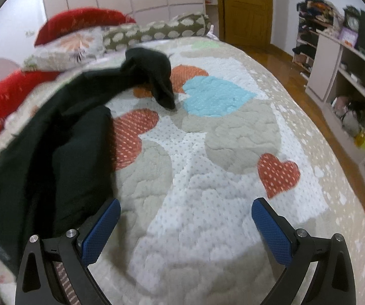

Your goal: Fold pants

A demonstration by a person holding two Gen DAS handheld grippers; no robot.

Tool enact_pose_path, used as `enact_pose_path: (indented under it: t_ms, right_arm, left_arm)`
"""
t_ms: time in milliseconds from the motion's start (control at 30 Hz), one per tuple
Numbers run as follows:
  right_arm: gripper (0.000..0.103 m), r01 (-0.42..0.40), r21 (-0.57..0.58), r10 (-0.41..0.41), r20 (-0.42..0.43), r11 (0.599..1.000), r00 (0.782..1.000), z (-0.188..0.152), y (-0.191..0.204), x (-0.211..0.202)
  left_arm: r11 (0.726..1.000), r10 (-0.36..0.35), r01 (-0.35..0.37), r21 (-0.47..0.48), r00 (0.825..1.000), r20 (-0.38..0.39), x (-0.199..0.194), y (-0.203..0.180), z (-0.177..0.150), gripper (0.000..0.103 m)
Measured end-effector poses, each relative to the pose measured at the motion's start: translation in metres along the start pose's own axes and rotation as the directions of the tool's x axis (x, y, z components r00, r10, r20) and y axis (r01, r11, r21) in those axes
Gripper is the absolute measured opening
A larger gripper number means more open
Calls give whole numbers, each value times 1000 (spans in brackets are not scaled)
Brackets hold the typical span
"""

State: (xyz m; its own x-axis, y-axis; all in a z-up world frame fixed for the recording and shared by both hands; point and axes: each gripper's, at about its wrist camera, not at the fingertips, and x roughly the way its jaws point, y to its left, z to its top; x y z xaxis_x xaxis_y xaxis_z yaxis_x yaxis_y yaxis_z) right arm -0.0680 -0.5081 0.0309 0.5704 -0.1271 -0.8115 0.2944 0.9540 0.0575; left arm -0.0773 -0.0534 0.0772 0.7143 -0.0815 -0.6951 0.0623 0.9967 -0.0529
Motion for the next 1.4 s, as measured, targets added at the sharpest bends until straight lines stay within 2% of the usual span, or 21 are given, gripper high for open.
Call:
enact_pose_path:
  t_ms: [67,133,233,267,333,400,533,600,633,700,767,867,1000,1100,1167,1233,1300,1400]
  right_arm:
    - [101,-44,32,44,23,999,999,-3,-6,-13]
    - [96,-122,46,120,41,991,992,-3,-8,-23]
    - [88,-189,9,188,36,982,982,1,1,-25]
    - [82,-210,-12,210,31,978,977,2,8,-24]
    - [77,-251,-56,252,8,966,968,5,22,-16]
    - [72,-256,-71,256,-5,964,967,8,31,-5]
    - [58,-323,-54,321,-31,945,946,17,47,23]
    - [37,-355,-67,354,-26,933,935,21,55,32]
    - [36,-366,-71,364,-41,928,930,24,61,38]
    - [17,-381,-83,379,-30,921,925,26,69,35]
    - [9,-391,-101,393,-3,915,920,28,68,20]
    - [9,-366,-97,374,96,926,922,31,45,-23]
    - [9,-228,-84,240,193,970,951,20,-1,-78]
    - [9,-127,-44,132,170,991,977,7,-31,-84]
    - [10,-130,-28,132,94,991,987,-3,-37,-73]
    - [17,-120,-22,121,47,992,992,-12,-36,-62]
    - [34,-79,-16,80,46,997,996,-18,-44,-61]
    - [41,-25,59,20,90,998,996,-21,-72,-70]
  left_arm:
    - [1000,-6,6,-5,1000,-5,1,1,-1,82]
    - [1000,-18,18,-15,1000,-12,3,2,-2,82]
    - [998,-41,40,-39,999,-27,9,3,-4,82]
    - [998,-48,47,-51,998,-33,11,4,-5,82]
    - [996,-60,58,-63,997,-41,14,6,-5,82]
    - [995,-68,65,-70,997,-41,16,7,-4,82]
    - [994,-79,75,-82,996,-47,22,9,-4,82]
    - [992,-93,87,-94,994,-58,27,9,-4,82]
    - [991,-101,94,-100,993,-64,29,8,-4,82]
    - [990,-109,102,-97,992,-68,31,4,-4,82]
    - [991,-109,103,-81,992,-67,29,0,-3,82]
    - [992,-113,110,-66,992,-53,24,-3,-1,82]
    - [985,-150,145,-94,988,-46,19,-3,-4,82]
    - [981,-169,161,-104,983,-71,27,-8,-9,82]
    - [978,-179,164,-128,978,-110,37,-12,-13,82]
    - [975,-190,171,-142,973,-129,41,-16,-16,82]
    - [981,-164,147,-127,977,-135,40,-19,-18,82]
    - [982,-157,141,-125,978,-134,36,-14,-20,82]
